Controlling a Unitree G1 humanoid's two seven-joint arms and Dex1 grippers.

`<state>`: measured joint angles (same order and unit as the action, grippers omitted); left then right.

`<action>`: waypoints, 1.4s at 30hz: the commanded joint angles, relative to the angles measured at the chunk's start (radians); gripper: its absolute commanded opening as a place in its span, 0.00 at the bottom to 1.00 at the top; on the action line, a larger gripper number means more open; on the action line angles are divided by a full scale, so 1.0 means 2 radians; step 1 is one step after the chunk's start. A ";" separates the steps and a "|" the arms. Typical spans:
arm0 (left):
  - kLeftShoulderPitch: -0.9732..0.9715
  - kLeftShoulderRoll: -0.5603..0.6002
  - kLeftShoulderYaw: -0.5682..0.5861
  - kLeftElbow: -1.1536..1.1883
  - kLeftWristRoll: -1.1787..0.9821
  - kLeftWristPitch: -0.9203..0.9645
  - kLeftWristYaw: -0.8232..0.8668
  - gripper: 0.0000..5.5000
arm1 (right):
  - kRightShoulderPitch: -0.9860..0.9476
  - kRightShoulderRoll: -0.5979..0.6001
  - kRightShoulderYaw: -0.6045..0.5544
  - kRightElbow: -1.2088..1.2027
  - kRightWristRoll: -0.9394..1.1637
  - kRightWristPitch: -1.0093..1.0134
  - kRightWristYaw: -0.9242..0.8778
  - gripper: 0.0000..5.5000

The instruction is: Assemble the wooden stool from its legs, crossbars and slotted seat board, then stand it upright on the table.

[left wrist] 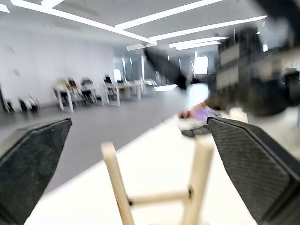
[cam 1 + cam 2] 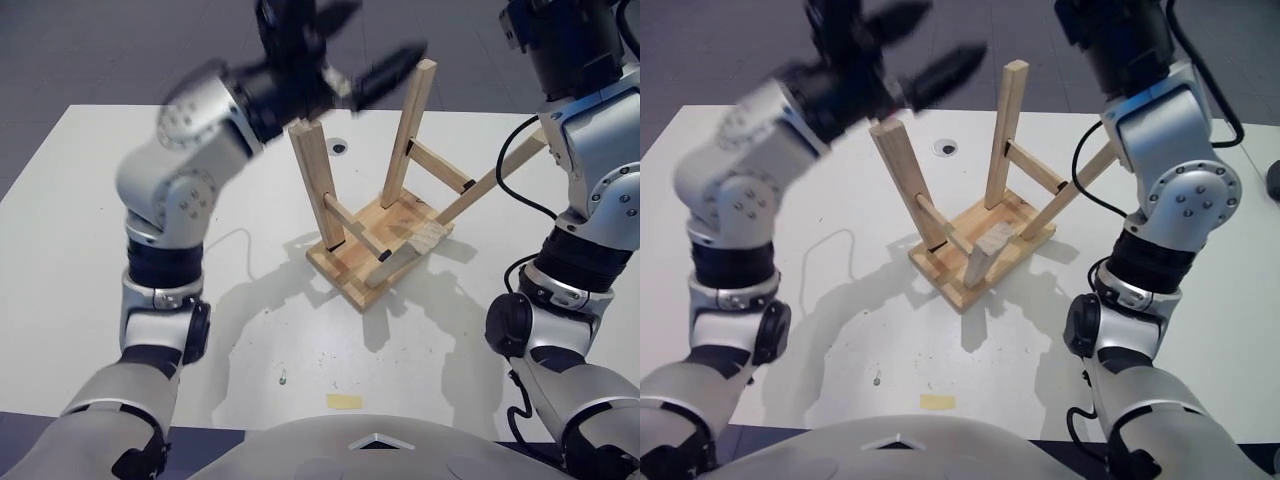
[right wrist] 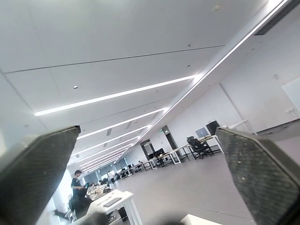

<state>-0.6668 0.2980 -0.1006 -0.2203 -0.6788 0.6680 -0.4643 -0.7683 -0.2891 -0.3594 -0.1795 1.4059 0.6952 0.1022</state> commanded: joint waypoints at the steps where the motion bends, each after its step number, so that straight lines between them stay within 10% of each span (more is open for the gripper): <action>1: 0.106 0.004 -0.048 0.013 0.051 -0.007 -0.001 0.98 | 0.052 0.020 0.011 -0.032 0.007 0.001 -0.033 0.98; 12: 0.074 -0.017 -0.015 -0.016 0.036 0.005 0.023 0.98 | 0.074 0.037 0.034 -0.051 0.000 -0.008 -0.042 0.98; 21: -0.107 -0.038 0.126 -0.021 -0.050 0.021 0.102 0.98 | 0.069 0.039 0.032 -0.052 0.007 -0.020 -0.046 0.98; 32: -0.022 -0.065 0.005 0.159 0.118 -0.100 0.041 0.98 | 0.087 0.050 0.058 -0.050 -0.008 -0.014 -0.058 0.98; 42: -0.013 -0.069 0.061 0.071 0.099 -0.063 0.076 0.98 | 0.096 0.047 0.058 -0.053 -0.009 -0.019 -0.046 0.98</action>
<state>-0.6860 0.1595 -0.0090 -0.0561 -0.4764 0.5261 -0.3359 -0.5824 -0.1905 -0.2425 -0.2778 1.3957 0.6591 0.0005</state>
